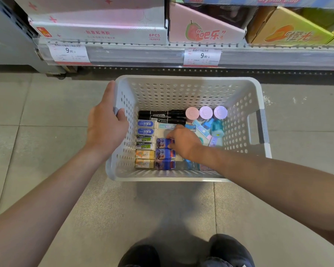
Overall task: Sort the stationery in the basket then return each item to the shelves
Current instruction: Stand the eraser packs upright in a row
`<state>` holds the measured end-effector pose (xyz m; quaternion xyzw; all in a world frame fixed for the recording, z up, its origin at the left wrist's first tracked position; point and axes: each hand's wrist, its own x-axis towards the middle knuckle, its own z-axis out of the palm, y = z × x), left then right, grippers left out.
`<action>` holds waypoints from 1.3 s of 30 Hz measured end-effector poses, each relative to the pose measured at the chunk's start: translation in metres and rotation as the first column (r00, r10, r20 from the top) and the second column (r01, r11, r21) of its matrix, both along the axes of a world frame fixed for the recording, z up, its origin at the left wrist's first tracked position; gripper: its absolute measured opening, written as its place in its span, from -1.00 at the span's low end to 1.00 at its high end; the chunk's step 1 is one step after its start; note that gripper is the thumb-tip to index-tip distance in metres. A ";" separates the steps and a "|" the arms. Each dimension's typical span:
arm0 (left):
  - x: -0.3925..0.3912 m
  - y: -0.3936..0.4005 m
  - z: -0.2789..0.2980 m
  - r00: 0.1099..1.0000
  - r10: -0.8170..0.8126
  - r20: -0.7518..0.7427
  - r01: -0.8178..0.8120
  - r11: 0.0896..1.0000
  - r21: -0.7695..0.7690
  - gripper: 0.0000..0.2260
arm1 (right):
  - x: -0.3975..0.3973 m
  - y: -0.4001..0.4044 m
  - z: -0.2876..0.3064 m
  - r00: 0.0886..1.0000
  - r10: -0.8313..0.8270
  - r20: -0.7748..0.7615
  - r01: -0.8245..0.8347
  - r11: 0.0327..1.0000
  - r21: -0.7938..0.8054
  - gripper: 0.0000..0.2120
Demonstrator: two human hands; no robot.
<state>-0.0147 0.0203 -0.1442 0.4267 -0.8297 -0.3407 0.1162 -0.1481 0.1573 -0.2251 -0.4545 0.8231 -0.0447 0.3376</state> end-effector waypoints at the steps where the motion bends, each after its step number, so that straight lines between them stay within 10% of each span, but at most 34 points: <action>1: 0.000 0.000 0.000 1.000 0.002 0.002 -0.002 1.000 0.002 -0.44 | 0.000 -0.001 0.000 1.000 0.013 -0.020 -0.013 1.000 0.013 -0.75; 9: 0.001 0.000 0.001 1.000 -0.015 -0.001 0.015 1.000 -0.003 -0.43 | -0.024 0.004 0.018 0.979 0.055 0.198 -0.057 0.998 0.003 -0.53; 18: 0.000 0.002 0.003 1.000 -0.022 -0.004 0.022 1.000 -0.018 -0.44 | -0.067 0.012 0.052 0.996 -0.056 -0.073 0.042 0.982 -0.183 -0.70; 24: 0.000 0.001 0.001 1.000 -0.009 0.003 0.009 1.000 -0.020 -0.44 | -0.038 0.004 0.029 0.952 0.281 -0.123 -0.293 0.951 -0.098 -0.63; 29: 0.000 0.001 0.003 1.000 -0.012 0.007 0.012 1.000 -0.014 -0.44 | -0.020 0.000 0.008 0.739 0.603 -0.300 -0.589 0.795 0.147 -0.57; 39: 0.000 0.001 0.003 1.000 -0.012 0.011 0.013 1.000 -0.027 -0.44 | -0.034 0.013 0.017 0.748 0.576 -0.329 -0.545 0.816 0.190 -0.41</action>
